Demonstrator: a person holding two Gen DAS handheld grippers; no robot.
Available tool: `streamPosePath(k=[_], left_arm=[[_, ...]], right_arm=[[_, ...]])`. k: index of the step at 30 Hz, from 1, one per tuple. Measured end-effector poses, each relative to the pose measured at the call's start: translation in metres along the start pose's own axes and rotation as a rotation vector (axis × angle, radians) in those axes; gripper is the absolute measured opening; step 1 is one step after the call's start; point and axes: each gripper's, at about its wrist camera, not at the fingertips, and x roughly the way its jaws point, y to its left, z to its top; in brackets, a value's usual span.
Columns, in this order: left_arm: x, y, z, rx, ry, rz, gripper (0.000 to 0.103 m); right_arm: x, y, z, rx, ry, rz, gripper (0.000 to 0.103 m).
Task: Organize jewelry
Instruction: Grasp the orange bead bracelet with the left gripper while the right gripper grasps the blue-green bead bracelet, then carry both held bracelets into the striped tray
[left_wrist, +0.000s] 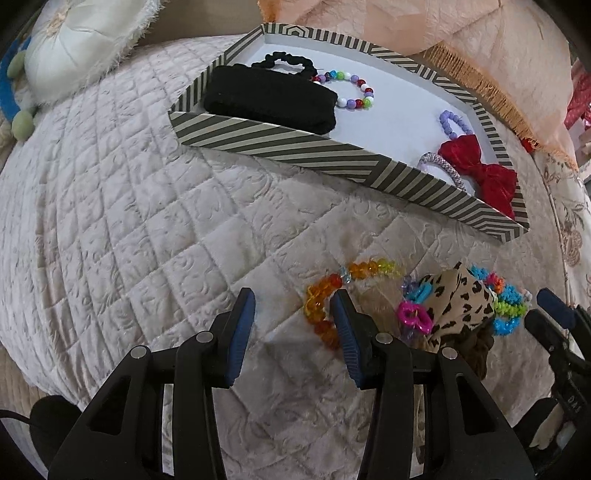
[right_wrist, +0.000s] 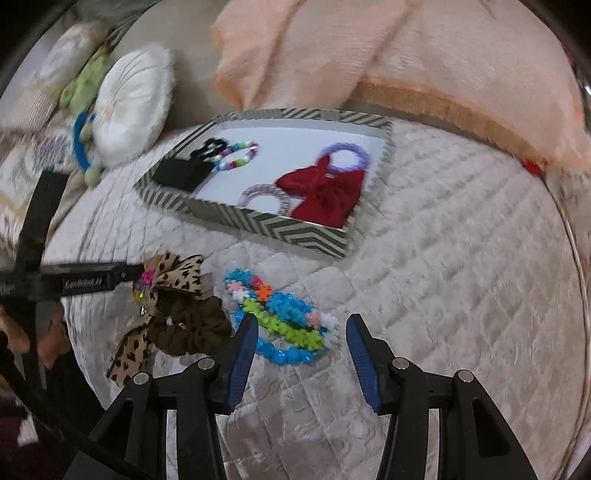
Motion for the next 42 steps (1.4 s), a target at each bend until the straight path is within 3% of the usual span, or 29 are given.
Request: streamPosePath(k=[5, 7, 11, 13, 15, 21, 30, 42], left_arm=[[0.003, -0.003, 0.005, -0.005, 0.000, -0.034, 0.043], [0.005, -0.006, 0.005, 0.016, -0.009, -0.020, 0.032], [0.006, -0.010, 0.007, 0.038, -0.029, -0.002, 0.016], [0.004, -0.007, 0.008, 0.026, -0.030, -0.014, 0.010], [-0.001, 0.000, 0.008, 0.001, -0.027, -0.043, 0.009], [-0.023, 0.006, 0.012, -0.015, -0.059, -0.086, 0.009], [-0.076, 0.007, 0.017, -0.003, -0.141, -0.126, 0.009], [-0.119, 0.012, 0.033, 0.011, -0.228, -0.092, 0.008]], right_arm=[[0.019, 0.014, 0.004, -0.154, 0.039, -0.036, 0.039], [0.024, 0.012, 0.006, -0.182, 0.043, -0.065, 0.035], [0.025, -0.003, 0.010, -0.129, 0.045, -0.014, 0.013], [0.018, -0.011, 0.011, -0.071, 0.026, 0.030, 0.013], [0.006, -0.021, 0.012, 0.004, -0.009, 0.091, 0.013], [-0.029, -0.025, 0.017, 0.062, -0.081, 0.141, 0.013], [-0.069, -0.009, 0.033, 0.035, -0.171, 0.144, 0.013], [-0.090, -0.002, 0.043, 0.013, -0.214, 0.142, 0.013]])
